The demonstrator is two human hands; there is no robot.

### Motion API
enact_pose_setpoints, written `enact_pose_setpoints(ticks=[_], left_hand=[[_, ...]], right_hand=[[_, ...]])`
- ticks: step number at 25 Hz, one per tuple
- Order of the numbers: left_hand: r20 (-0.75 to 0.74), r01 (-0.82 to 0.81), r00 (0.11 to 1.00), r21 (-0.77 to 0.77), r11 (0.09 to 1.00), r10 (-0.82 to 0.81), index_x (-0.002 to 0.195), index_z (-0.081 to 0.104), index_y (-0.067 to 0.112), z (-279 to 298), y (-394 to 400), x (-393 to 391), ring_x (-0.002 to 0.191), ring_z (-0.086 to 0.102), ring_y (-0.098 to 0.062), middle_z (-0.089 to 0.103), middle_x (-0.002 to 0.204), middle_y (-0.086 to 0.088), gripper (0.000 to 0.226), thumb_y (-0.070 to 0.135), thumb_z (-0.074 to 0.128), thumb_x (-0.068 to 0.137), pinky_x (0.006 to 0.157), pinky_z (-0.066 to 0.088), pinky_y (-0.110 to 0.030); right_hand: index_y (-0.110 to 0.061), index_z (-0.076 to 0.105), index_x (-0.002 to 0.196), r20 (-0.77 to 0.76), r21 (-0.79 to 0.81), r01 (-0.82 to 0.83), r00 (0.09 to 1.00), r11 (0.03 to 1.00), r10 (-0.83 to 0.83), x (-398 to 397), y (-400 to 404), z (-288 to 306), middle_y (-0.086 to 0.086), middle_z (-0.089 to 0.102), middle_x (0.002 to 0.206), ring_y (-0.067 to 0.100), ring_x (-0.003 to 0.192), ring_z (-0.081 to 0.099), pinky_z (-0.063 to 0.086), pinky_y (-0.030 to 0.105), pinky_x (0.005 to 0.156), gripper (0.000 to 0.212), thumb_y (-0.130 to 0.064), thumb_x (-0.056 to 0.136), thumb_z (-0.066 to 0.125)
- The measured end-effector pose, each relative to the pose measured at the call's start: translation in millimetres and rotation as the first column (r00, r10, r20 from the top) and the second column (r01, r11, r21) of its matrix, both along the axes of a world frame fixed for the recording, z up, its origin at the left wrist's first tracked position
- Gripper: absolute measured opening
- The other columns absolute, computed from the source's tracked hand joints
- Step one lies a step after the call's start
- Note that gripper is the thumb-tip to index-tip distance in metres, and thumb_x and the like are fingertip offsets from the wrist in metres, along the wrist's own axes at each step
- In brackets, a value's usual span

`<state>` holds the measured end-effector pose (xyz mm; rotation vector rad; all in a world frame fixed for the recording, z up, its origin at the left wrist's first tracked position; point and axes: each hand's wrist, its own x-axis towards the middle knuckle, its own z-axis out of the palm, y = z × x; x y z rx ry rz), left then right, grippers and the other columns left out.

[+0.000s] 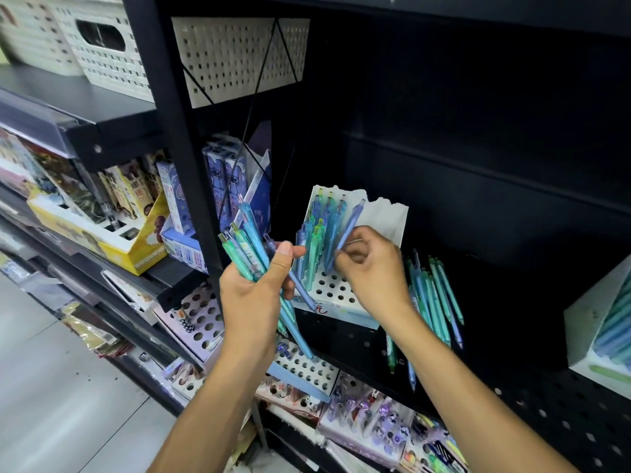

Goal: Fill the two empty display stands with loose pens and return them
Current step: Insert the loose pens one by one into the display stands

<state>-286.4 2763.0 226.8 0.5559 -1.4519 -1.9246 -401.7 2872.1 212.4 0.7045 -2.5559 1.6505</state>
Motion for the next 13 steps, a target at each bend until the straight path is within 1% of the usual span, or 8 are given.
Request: enact_pose_setpoints(ticks=[1,2,5,7,9,10,11,13], left_hand=[[0.001,-0.001,1.0,0.0,1.0,0.001,0.096,0.066,0.006,-0.4,-1.0,0.5,0.05,0.047,-0.01,0.077,0.091,-0.002,0.013,0.02,0.064,0.094,0.05,0.046,-0.022],[-0.001,0.0,1.0,-0.002,1.0,0.0,0.095,0.066,0.007,-0.5,-1.6,1.1,0.05,0.047,-0.01,0.077,0.091,-0.002,0.013,0.02,0.064,0.094,0.05,0.046,-0.022],[-0.006,0.011,1.0,0.0,1.0,-0.011,0.091,0.066,0.011,-0.3,-0.5,1.4,0.05,0.047,-0.01,0.077,0.091,-0.003,0.009,0.019,0.065,0.093,0.05,0.046,-0.022],[-0.01,0.02,1.0,0.017,1.0,-0.019,0.088,0.065,0.013,-0.6,1.1,0.0,0.05,0.047,-0.011,0.077,0.09,-0.004,0.007,0.019,0.067,0.092,0.05,0.046,-0.023],[-0.014,0.022,1.0,0.041,0.999,-0.022,0.086,0.066,0.014,-1.2,3.1,-1.9,0.051,0.048,-0.012,0.075,0.083,-0.005,0.007,0.018,0.069,0.091,0.051,0.046,-0.024],[-0.013,0.023,1.0,0.044,0.999,-0.022,0.085,0.066,0.014,-1.7,3.7,-2.6,0.051,0.049,-0.012,0.071,0.078,-0.005,0.008,0.018,0.069,0.09,0.051,0.046,-0.025],[-0.009,0.023,1.0,0.042,0.999,-0.023,0.085,0.066,0.013,-2.1,4.5,-3.1,0.051,0.049,-0.012,0.067,0.074,-0.005,0.008,0.018,0.07,0.09,0.051,0.046,-0.025],[-0.008,0.022,1.0,0.043,0.999,-0.021,0.084,0.065,0.014,-2.5,5.9,-3.6,0.051,0.05,-0.012,0.063,0.067,0.0,0.009,0.018,0.07,0.09,0.051,0.046,-0.025]], right_hand=[[-0.015,0.062,0.096,-0.001,0.035,-0.012,1.0,0.999,0.012,0.3,-1.0,-4.5,-0.004,0.072,0.083,0.002,0.071,0.067,0.049,0.012,0.064,0.009,-0.009,0.09,0.066],[-0.015,0.061,0.094,-0.008,0.071,-0.018,1.0,0.997,0.019,0.1,-2.3,-8.1,-0.005,0.072,0.082,0.001,0.071,0.067,0.047,0.009,0.063,0.008,-0.01,0.091,0.066],[-0.017,0.061,0.09,-0.069,0.194,-0.01,0.997,0.981,0.024,-0.9,-5.2,-10.3,-0.007,0.072,0.078,0.005,0.069,0.067,0.048,0.016,0.065,0.006,-0.015,0.091,0.067],[-0.017,0.067,0.089,-0.103,0.262,0.002,0.994,0.965,0.026,-3.7,-4.3,-6.9,-0.007,0.071,0.076,0.006,0.067,0.065,0.048,0.02,0.064,0.002,-0.016,0.091,0.067],[-0.017,0.072,0.09,-0.134,0.28,0.006,0.99,0.96,0.033,-4.4,-2.6,-5.0,-0.008,0.071,0.074,0.004,0.067,0.066,0.051,0.018,0.065,0.005,-0.019,0.091,0.068],[-0.018,0.073,0.089,-0.134,0.265,-0.007,0.99,0.964,0.044,-3.7,-3.3,-4.4,-0.01,0.07,0.073,0.002,0.067,0.065,0.051,0.017,0.065,0.006,-0.021,0.091,0.069],[-0.019,0.072,0.088,-0.131,0.255,-0.02,0.99,0.967,0.055,-3.3,-4.7,-4.5,-0.01,0.07,0.073,0.003,0.067,0.065,0.051,0.018,0.065,0.008,-0.024,0.092,0.069],[-0.018,0.07,0.087,-0.18,0.328,-0.018,0.98,0.945,0.081,-2.2,-8.3,-5.9,-0.006,0.07,0.074,0.012,0.069,0.065,0.051,0.025,0.065,0.012,-0.028,0.093,0.066]])
